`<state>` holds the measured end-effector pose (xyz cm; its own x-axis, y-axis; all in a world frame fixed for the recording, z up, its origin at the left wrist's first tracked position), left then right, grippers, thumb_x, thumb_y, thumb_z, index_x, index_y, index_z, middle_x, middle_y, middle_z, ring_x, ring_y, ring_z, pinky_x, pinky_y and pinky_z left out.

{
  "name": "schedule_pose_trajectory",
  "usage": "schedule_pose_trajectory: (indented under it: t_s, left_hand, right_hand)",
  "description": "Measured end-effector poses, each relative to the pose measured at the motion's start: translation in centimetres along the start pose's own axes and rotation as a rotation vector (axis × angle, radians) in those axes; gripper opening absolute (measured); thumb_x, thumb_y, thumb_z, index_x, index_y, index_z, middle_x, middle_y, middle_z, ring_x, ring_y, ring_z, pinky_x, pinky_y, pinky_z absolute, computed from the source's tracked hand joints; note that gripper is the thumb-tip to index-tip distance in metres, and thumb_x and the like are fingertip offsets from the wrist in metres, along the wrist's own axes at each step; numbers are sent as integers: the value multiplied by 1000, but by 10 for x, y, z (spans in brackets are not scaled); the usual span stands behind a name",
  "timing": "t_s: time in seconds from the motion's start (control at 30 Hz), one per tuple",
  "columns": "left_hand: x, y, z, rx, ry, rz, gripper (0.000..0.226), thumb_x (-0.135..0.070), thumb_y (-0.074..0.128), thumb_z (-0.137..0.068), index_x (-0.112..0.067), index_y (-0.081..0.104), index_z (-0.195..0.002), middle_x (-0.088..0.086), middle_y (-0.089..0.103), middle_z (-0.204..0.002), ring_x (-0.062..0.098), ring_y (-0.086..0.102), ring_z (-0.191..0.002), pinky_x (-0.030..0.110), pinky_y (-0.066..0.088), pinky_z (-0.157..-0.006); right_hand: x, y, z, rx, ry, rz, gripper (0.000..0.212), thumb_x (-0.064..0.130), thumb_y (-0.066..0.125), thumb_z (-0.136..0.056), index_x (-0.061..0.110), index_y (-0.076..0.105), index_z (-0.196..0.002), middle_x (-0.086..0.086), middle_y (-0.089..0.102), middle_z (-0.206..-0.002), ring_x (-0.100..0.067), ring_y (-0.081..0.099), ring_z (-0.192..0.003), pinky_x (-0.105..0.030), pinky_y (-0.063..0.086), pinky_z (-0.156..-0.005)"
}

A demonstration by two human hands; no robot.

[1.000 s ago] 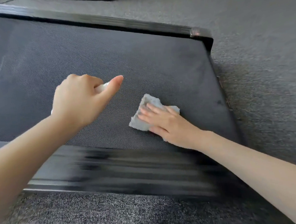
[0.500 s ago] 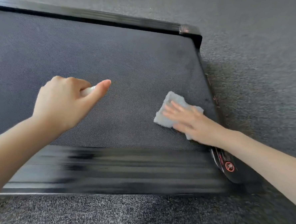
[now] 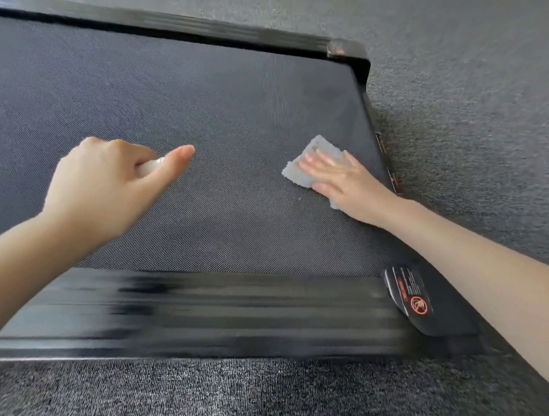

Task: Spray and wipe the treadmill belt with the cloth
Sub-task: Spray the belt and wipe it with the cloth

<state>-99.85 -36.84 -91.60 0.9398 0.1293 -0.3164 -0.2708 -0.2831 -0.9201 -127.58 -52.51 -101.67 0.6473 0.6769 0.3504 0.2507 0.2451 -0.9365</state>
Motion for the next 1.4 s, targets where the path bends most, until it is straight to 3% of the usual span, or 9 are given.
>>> schedule_pose_trajectory:
  t_s: [0.17,0.47,0.67,0.73,0.83,0.93,1.07,1.3,1.4]
  left_hand:
    - [8,-2,6,7,-39,-2,95,-86,20,-77,2,51,-57,21,57,-52,39,57,-57,49,52,-65]
    - [17,-4,7,9,-21,3,102,-92,13,-72,0,52,-55,14,55,-47,34,57,-55,46,52,-65]
    - [13,-4,7,11,-25,-1,97,-88,17,-74,0,53,-56,15,56,-49,35,56,-56,47,51,-65]
    - [11,-6,7,11,-19,10,92,-85,19,-75,-1,51,-53,13,53,-47,35,54,-54,47,51,-65]
    - [13,-7,9,8,-18,17,91,-86,19,-75,-3,47,-50,10,49,-43,33,51,-51,46,51,-64]
    - [18,-6,7,15,-15,24,102,-94,9,-69,-2,51,-53,11,52,-45,33,54,-53,47,51,-63]
    - [22,-5,8,9,-10,54,103,-96,7,-66,-5,52,-52,10,54,-46,33,55,-54,45,51,-64]
    - [21,-10,6,-17,20,78,87,-84,20,-76,-5,46,-50,9,49,-43,31,52,-51,42,51,-60]
    - [16,-10,1,-7,41,88,84,-83,19,-75,-6,41,-49,7,45,-42,29,49,-49,37,46,-56]
  right_hand:
    - [23,4,61,78,-167,-81,48,30,38,-97,35,26,-144,22,20,-153,7,5,-143,-15,-13,-112]
    - [15,4,36,-46,-14,-182,43,27,41,-101,29,35,-143,11,27,-153,-3,13,-145,-44,10,-119]
    - [83,27,-36,-74,-118,-168,42,23,43,-101,23,42,-143,4,30,-154,-8,14,-146,-34,7,-116]
    - [92,33,-26,-41,-229,-155,43,23,43,-100,24,42,-142,6,31,-154,-8,15,-146,-38,10,-118]
    - [81,29,13,11,-323,-177,44,21,46,-99,25,41,-142,12,30,-153,-3,14,-145,-25,5,-117]
    - [49,17,53,63,-284,-199,44,33,41,-98,30,40,-142,18,31,-152,-4,19,-144,-33,10,-118]
    - [12,-4,65,23,-117,-155,44,34,42,-97,35,36,-140,40,24,-145,6,17,-141,-12,5,-113]
    - [42,-1,39,-89,45,-350,45,16,49,-98,35,34,-137,25,31,-144,11,16,-139,-23,11,-119]
    - [110,14,10,-26,-88,-348,44,20,47,-99,32,38,-140,20,30,-150,6,14,-142,-16,6,-116]
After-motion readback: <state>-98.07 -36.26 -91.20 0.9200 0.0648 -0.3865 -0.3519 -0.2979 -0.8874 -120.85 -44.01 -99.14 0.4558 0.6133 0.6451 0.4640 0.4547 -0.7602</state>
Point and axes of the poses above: each hand's wrist, its own z-axis away from the middle knuckle, its own y-axis out of the palm, x = y × z, the point moved 4 cm from there along -z, towards the middle knuckle
